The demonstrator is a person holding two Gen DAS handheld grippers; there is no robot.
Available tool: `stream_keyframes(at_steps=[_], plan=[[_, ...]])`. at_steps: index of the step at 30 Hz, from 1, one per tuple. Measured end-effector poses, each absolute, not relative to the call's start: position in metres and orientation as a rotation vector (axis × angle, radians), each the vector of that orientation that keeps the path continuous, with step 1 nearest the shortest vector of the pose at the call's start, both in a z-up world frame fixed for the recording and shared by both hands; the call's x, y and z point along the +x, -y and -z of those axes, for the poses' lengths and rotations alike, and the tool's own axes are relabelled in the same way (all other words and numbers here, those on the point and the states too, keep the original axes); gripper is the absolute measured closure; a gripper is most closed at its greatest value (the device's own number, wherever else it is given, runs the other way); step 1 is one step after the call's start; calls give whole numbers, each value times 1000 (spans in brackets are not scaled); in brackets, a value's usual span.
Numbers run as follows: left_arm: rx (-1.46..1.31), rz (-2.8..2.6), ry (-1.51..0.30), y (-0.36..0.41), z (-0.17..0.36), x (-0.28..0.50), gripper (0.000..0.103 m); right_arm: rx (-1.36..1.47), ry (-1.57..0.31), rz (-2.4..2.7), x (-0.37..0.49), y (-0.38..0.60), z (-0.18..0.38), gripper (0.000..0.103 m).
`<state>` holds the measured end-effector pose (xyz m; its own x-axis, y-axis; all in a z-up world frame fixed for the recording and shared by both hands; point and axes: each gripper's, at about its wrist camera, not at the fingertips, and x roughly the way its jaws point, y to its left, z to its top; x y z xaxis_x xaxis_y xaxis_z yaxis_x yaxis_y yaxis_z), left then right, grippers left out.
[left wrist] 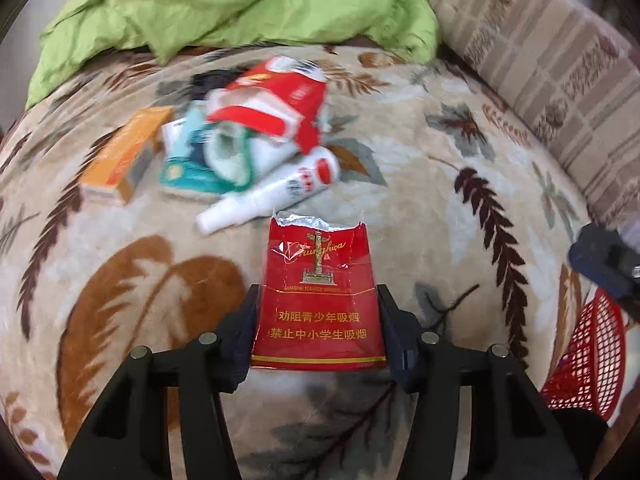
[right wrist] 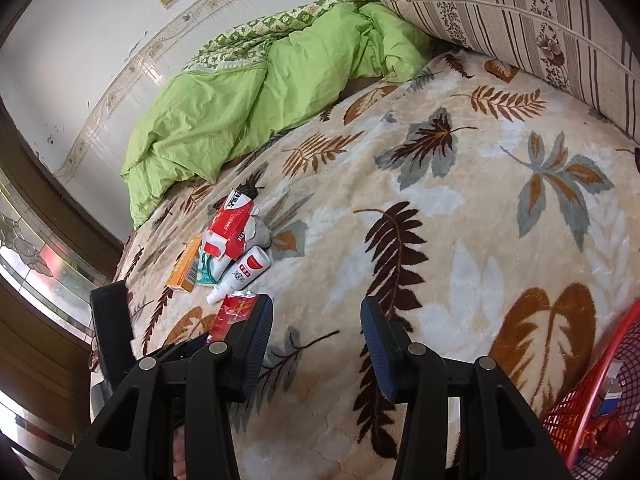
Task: Collect trash
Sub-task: 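Grasp the red cigarette pack with the left tool, then grasp the red-white tissue packet with the right tool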
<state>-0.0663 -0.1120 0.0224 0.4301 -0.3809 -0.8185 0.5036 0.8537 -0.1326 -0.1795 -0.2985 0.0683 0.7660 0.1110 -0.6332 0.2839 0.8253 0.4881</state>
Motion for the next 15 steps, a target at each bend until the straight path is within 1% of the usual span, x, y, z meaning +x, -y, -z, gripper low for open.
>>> stream_keyframes(at_steps=[6, 10, 11, 12, 14, 15], plan=[[64, 454, -847, 65, -57, -72, 50, 597, -780, -13, -146, 283, -62, 54], [46, 353, -812, 45, -59, -58, 50, 615, -795, -83, -108, 273, -68, 53], [46, 331, -810, 41, -58, -53, 50, 609, -795, -88, -98, 271, -71, 47], [39, 320, -813, 38, -58, -49, 50, 601, -792, -88, -88, 268, -74, 43], [16, 311, -821, 33, -57, -43, 50, 588, -773, -81, -69, 264, -80, 33], [9, 309, -824, 31, -56, -41, 50, 557, -771, -74, -55, 259, -83, 31]])
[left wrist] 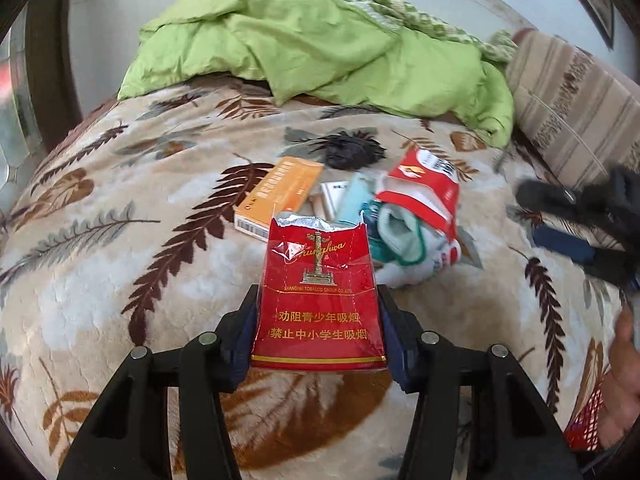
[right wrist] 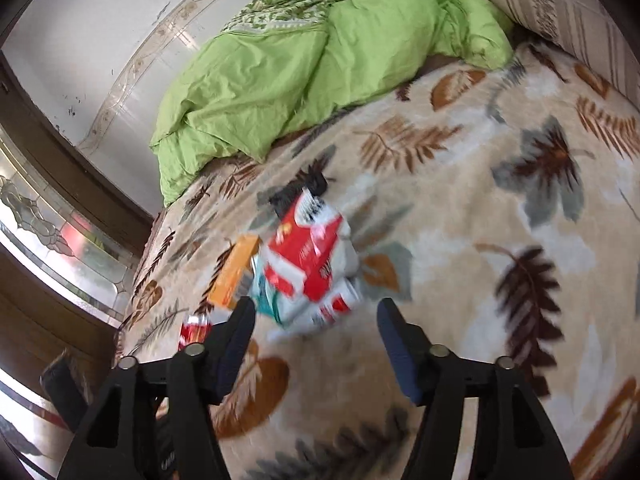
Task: Collect trash
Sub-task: 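Grasp the red-white tissue packet with the right tool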
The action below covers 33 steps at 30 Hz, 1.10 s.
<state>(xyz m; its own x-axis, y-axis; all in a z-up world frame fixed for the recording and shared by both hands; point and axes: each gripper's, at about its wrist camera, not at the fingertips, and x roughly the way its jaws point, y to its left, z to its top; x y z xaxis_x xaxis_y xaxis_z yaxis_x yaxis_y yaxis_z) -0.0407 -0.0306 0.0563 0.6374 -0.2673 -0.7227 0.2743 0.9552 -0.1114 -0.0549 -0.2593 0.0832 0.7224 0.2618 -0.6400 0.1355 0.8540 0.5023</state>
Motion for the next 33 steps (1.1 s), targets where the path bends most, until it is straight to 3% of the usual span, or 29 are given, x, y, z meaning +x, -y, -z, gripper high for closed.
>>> stream_keyframes(at_steps=[7, 13, 16, 21, 33], plan=[[-30, 325, -843, 27, -54, -33, 50, 374, -820, -38, 16, 242, -76, 28], [-37, 338, -849, 29, -52, -31, 50, 389, -849, -24, 50, 243, -55, 29], [-46, 337, -851, 27, -52, -29, 50, 357, -853, -33, 50, 234, -53, 49], [-49, 338, -844, 27, -53, -30, 50, 383, -790, -24, 30, 234, -65, 69], [0, 363, -794, 35, -59, -43, 50, 489, -657, -20, -57, 261, -91, 73]])
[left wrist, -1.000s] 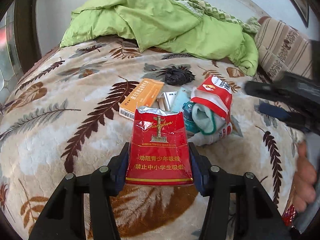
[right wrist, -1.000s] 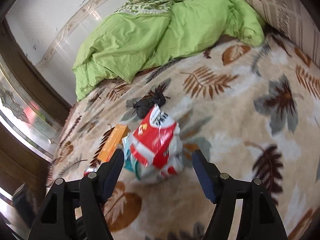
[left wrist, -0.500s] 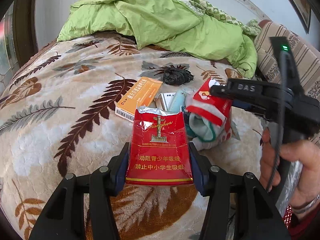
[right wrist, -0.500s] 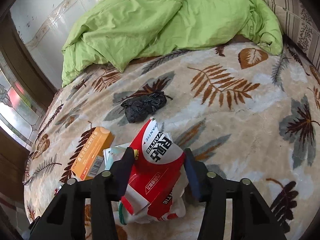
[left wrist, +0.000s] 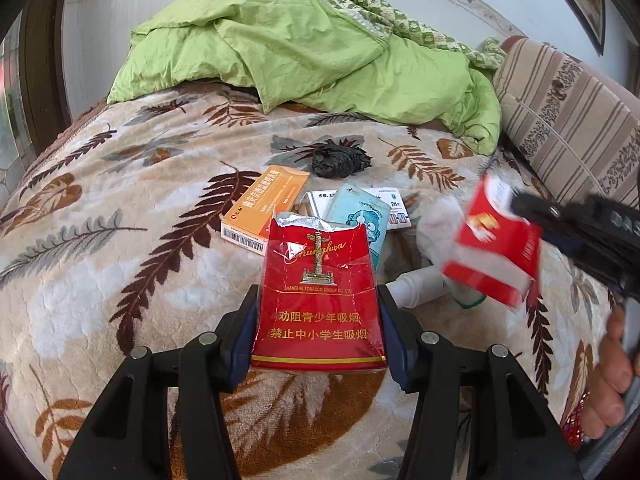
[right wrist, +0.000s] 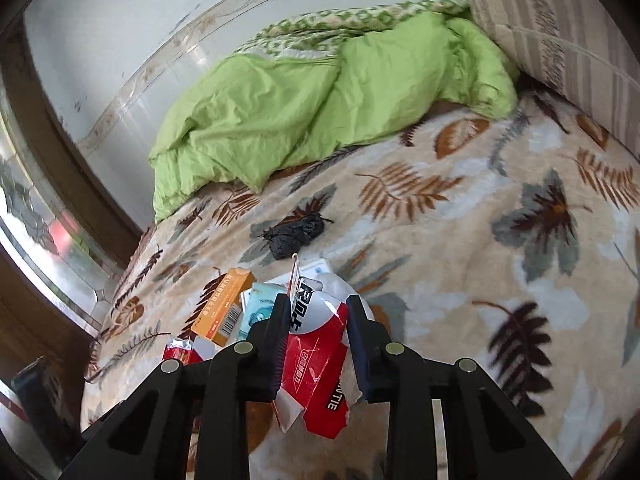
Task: Collect trash
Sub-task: 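Grasp the red-white tissue packet with the right tool, then lift the cigarette pack with the left tool while the right lifts the tissue packet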
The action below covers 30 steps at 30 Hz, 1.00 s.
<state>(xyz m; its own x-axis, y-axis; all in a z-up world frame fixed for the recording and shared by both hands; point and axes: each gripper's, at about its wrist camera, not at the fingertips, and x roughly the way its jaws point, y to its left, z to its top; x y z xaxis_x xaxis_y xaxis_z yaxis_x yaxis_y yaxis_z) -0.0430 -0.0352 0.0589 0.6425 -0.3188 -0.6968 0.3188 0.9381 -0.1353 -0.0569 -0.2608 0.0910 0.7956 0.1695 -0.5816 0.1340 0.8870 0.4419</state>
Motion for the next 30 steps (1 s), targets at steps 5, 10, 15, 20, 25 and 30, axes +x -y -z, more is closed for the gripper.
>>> stream_keyframes(at_steps=[5, 10, 15, 20, 25, 30], plan=[[16, 376, -787, 40, -59, -47, 50, 586, -747, 22, -81, 297, -69, 69], [30, 393, -777, 44, -60, -50, 50, 607, -798, 66, -98, 319, -54, 60], [41, 402, -777, 48, -59, -52, 50, 589, -809, 108, -102, 319, -53, 36], [40, 407, -778, 48, -59, -52, 50, 570, -839, 119, -99, 321, -46, 35], [32, 418, -784, 50, -58, -52, 50, 524, -920, 144, -91, 318, -34, 31], [41, 428, -779, 51, -59, -53, 50, 622, -950, 142, -85, 320, -17, 30]])
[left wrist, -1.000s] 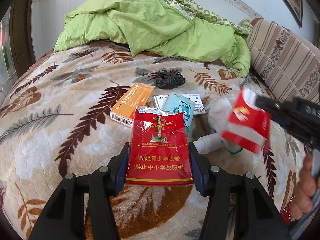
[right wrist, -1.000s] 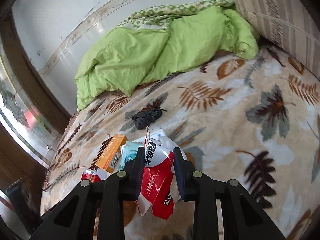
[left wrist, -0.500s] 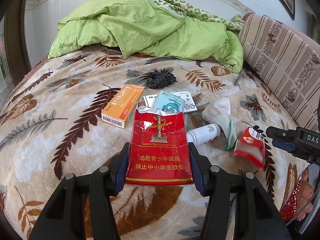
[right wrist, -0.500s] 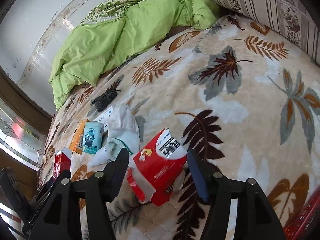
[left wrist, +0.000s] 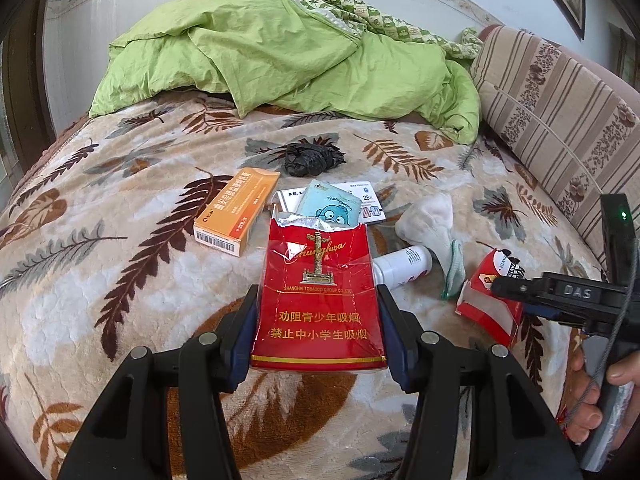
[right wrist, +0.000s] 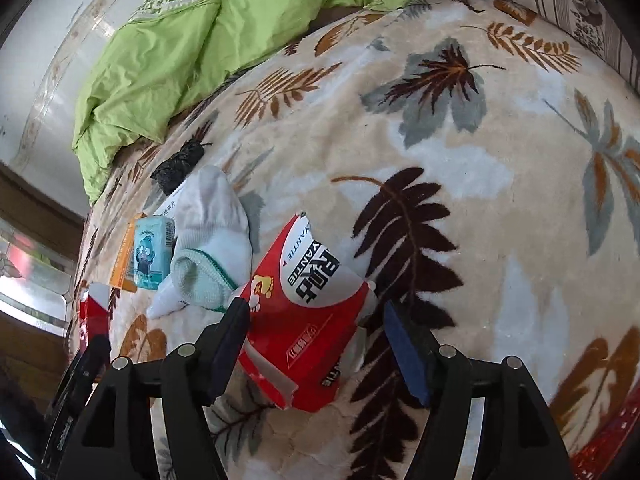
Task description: Collect trash
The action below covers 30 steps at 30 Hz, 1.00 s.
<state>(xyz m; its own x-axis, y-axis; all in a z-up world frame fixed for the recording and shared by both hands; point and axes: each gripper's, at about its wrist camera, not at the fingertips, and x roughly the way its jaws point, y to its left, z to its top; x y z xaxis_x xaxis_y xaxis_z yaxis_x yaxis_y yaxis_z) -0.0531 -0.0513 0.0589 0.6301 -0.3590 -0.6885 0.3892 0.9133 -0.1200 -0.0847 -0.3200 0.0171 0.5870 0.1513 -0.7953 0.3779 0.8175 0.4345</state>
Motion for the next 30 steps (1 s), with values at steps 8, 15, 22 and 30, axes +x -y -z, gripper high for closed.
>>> stream_keyframes(at_steps=[8, 15, 22, 30], plan=[[31, 444, -769, 52, -62, -55, 50, 588, -900, 74, -80, 299, -26, 65], [36, 470, -725, 53, -70, -64, 50, 540, -710, 85, -114, 289, -61, 67], [56, 444, -672, 50, -80, -84, 50, 490, -598, 42, -146, 261, -83, 67], [105, 393, -642, 40, -86, -132, 50, 423, -571, -19, -169, 234, -88, 67]])
